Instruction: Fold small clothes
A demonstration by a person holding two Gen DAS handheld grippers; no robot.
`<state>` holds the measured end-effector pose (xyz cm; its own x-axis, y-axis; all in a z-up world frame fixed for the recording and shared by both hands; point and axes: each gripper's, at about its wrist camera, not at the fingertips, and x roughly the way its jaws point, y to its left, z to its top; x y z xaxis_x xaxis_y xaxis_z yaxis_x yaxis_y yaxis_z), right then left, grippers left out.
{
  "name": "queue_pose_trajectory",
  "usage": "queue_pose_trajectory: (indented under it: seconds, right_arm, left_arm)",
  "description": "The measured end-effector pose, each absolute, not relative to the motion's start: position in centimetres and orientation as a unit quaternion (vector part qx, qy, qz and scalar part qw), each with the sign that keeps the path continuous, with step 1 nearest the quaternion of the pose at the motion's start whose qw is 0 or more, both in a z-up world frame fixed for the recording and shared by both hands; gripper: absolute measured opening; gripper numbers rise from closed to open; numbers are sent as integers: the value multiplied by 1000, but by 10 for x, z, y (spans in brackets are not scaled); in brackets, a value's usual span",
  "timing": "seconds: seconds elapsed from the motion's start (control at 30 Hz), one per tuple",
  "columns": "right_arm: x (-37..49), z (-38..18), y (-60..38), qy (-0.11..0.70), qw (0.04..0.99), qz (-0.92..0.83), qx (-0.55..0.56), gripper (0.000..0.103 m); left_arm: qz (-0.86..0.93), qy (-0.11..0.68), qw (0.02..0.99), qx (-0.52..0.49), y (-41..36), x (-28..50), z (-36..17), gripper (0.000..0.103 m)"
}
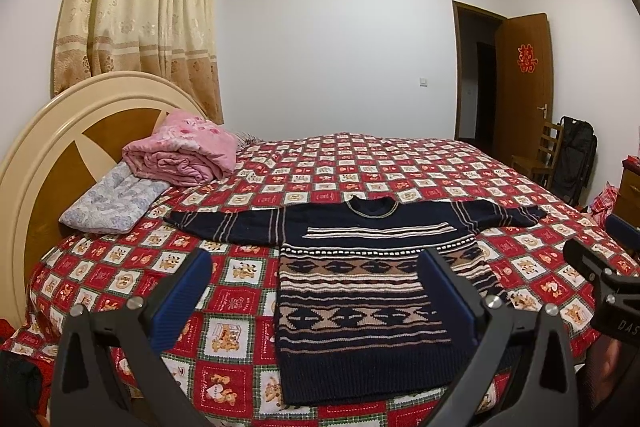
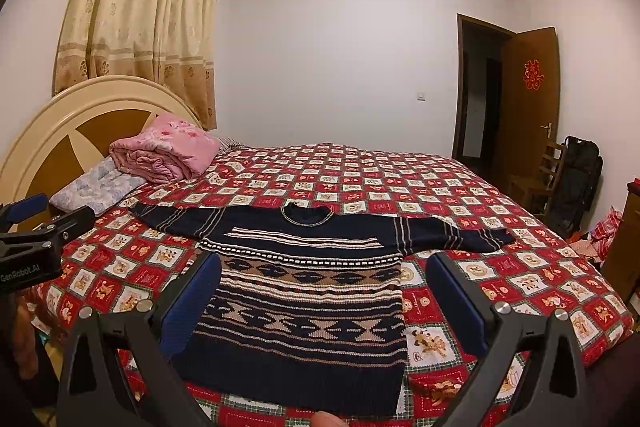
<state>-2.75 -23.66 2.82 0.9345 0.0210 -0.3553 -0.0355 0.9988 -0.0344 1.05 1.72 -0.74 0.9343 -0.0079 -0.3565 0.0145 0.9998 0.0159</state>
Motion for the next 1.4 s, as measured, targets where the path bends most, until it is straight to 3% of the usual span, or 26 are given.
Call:
queue_pose_trajectory:
  seconds: [1.4]
  right_arm:
    - [-25, 18, -229, 194, 980, 25, -29, 102]
  left_arm:
    - [-1, 190, 982, 10, 22, 15, -18, 103]
